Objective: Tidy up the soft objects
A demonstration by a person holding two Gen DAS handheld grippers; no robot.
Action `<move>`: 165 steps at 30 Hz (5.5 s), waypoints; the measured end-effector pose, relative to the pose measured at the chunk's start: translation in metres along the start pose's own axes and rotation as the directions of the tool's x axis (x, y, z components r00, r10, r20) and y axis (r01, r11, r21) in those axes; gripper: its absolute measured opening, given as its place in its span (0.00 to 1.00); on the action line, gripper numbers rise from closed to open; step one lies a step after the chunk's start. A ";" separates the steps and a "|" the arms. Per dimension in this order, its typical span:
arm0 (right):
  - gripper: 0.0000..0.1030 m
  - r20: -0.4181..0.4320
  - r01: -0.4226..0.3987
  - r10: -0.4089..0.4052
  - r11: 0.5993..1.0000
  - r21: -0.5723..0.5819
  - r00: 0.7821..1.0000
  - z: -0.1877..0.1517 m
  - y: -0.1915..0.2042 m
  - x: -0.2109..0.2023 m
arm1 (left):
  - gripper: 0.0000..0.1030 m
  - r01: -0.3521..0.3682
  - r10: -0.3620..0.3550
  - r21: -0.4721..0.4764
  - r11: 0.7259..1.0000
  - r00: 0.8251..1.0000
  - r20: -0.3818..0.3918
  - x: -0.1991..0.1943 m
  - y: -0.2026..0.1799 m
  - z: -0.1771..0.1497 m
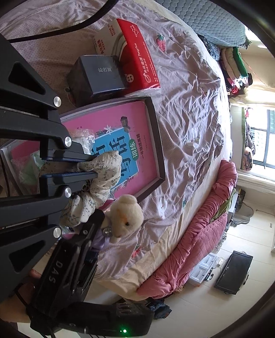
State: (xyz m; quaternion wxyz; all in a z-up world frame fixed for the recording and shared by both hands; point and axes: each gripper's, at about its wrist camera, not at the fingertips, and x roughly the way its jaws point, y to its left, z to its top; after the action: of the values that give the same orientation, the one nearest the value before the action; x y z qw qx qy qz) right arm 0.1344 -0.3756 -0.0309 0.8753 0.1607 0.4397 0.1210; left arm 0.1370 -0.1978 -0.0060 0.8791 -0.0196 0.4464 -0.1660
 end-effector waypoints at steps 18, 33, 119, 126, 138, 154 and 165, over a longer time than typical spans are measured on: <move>0.50 -0.029 0.021 -0.021 1.000 -0.017 0.999 -0.004 -0.003 0.031 | 0.08 -0.008 0.007 -0.023 1.000 0.999 -0.032 0.017 0.010 -0.001; 0.53 0.024 -0.021 0.021 1.000 -0.004 0.999 0.002 0.001 0.015 | 0.08 -0.003 0.002 -0.043 0.999 0.999 -0.042 0.020 0.014 -0.001; 0.80 0.081 0.065 -0.054 0.987 -0.144 0.995 -0.020 0.067 -0.053 | 0.81 -0.245 0.245 -0.081 0.966 0.970 -0.012 -0.074 0.042 -0.032; 0.80 0.117 0.048 -0.029 0.985 -0.167 0.993 -0.035 0.085 -0.079 | 0.81 -0.284 0.283 -0.111 0.952 0.959 -0.024 -0.101 0.044 -0.050; 0.80 0.124 0.053 -0.030 0.980 -0.192 0.992 -0.059 0.108 -0.112 | 0.81 -0.308 0.311 -0.146 0.940 0.950 -0.006 -0.136 0.038 -0.077; 0.81 0.127 0.069 -0.045 0.979 -0.190 0.991 -0.082 0.118 -0.133 | 0.81 -0.331 0.330 -0.140 0.933 0.943 -0.027 -0.151 0.037 -0.096; 0.81 0.113 0.099 -0.074 0.967 -0.233 0.991 -0.100 0.126 -0.130 | 0.81 -0.338 0.338 -0.157 0.928 0.941 -0.024 -0.161 0.037 -0.110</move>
State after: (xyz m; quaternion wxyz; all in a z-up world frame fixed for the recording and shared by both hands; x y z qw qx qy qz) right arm -0.0316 -0.2881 0.0570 0.9143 0.0413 0.3826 0.1261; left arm -0.0278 -0.1005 0.0460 0.8909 -0.0126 0.4535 0.0239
